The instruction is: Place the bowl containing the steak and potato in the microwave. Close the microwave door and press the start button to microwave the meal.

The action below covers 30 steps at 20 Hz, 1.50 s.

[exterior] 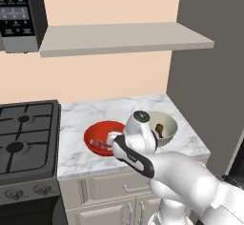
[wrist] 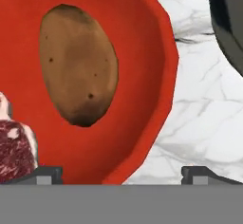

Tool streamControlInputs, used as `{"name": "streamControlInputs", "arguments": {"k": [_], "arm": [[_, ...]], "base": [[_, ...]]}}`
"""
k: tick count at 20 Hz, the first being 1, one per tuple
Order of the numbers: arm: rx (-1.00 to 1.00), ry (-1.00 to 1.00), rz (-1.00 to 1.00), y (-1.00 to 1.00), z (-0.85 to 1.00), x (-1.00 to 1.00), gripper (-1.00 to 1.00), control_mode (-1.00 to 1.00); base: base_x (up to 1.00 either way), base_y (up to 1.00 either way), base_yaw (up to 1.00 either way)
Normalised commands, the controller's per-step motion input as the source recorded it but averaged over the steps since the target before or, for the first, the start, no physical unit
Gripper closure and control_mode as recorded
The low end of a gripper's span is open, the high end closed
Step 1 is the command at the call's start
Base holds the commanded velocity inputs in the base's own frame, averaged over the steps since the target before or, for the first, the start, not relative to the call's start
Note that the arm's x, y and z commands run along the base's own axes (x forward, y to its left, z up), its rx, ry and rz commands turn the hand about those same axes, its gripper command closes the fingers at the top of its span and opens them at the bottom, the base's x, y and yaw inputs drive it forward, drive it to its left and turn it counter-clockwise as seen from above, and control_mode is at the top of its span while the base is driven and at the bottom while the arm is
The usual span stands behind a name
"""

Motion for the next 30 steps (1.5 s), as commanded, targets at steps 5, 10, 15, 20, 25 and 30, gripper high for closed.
{"name": "streamControlInputs", "arguments": {"k": [5, 10, 15, 20, 25, 30], "arm": [[0.00, 0.00, 0.00, 0.07, -0.39, 0.17, -1.00, -1.00], [0.00, 0.00, 0.00, 0.09, -0.27, 0.13, 1.00, -1.00], [0.00, 0.00, 0.00, 0.00, 0.00, 0.00, 1.00, -1.00], [0.06, 0.00, -0.03, -0.20, 0.24, 0.00, 1.00, -1.00], [0.15, -0.08, -0.08, -0.46, 0.60, -0.28, 1.00, -1.00], [0.09, -0.01, -0.10, -0.58, 0.73, -0.74, 1.00, -1.00]], "base": [[0.00, 0.00, 0.00], [0.00, 0.00, 0.00], [0.00, 0.00, 0.00], [0.00, 0.00, 0.00], [0.00, 0.00, 0.00], [0.00, 0.00, 0.00]]}}
